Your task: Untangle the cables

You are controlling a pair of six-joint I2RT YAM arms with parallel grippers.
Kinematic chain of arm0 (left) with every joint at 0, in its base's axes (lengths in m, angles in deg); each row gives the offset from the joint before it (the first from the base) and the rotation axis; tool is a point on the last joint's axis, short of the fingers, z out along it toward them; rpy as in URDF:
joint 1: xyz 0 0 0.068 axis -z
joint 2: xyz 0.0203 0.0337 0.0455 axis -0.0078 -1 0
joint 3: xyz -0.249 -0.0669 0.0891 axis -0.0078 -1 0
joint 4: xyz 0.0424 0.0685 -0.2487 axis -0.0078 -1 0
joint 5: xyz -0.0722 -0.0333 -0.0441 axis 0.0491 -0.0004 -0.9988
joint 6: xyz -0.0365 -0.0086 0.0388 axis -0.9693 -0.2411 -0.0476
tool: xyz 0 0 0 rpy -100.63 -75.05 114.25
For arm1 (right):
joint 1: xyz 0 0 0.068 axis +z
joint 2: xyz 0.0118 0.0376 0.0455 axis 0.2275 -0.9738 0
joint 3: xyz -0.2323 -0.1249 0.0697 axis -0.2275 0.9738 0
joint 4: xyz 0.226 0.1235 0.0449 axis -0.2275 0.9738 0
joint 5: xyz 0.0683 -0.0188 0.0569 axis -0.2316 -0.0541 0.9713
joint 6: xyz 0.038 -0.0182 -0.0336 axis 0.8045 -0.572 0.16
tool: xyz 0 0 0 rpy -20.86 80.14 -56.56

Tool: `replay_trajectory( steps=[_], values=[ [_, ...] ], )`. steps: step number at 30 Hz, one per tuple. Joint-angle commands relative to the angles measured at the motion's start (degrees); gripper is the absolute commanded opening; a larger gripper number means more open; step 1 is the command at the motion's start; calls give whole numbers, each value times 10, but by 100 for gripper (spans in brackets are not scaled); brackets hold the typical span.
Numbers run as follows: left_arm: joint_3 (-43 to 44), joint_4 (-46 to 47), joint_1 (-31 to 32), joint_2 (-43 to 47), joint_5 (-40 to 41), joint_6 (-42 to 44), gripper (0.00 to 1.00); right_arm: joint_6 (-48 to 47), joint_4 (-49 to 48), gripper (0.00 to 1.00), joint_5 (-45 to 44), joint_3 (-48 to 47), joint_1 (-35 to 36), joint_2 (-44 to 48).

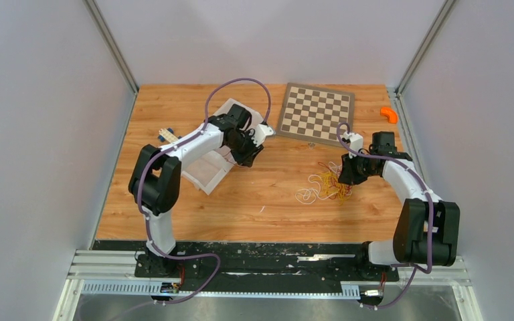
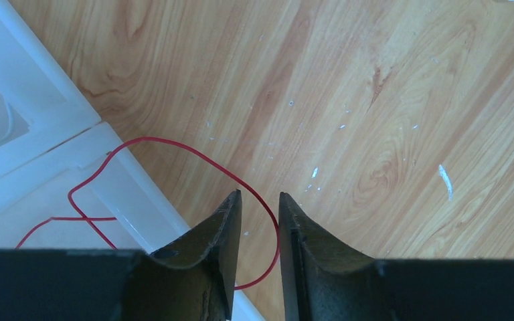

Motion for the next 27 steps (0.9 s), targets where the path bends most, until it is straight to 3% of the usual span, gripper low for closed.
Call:
replay_trajectory(
  steps=[1,4,7,9,13,18,24,27],
  values=[
    [44,-39,3,-11,-12,28,32,2,-4,14,7,-13,-3,3],
    [56,-57,3,-15,-12,43,23,3,-5,14,10,-19,-3,-3],
    [72,-82,2,-15,-24,53,4,3,-9,14,11,-23,-3,-10],
    [78,-93,1,-12,-35,52,0,3,-9,14,12,-26,-3,-16],
    [90,-92,-19,14,-57,23,0,4,-10,14,14,-33,-3,-21],
    [116,-87,-125,48,-86,-31,0,4,-9,14,16,-36,-3,-18],
    [134,-81,-253,-4,-56,-92,0,2,-10,14,20,-32,-3,-23],
    [134,-56,-273,-36,-20,-110,0,2,-11,14,22,-33,-3,-29]
  ],
)
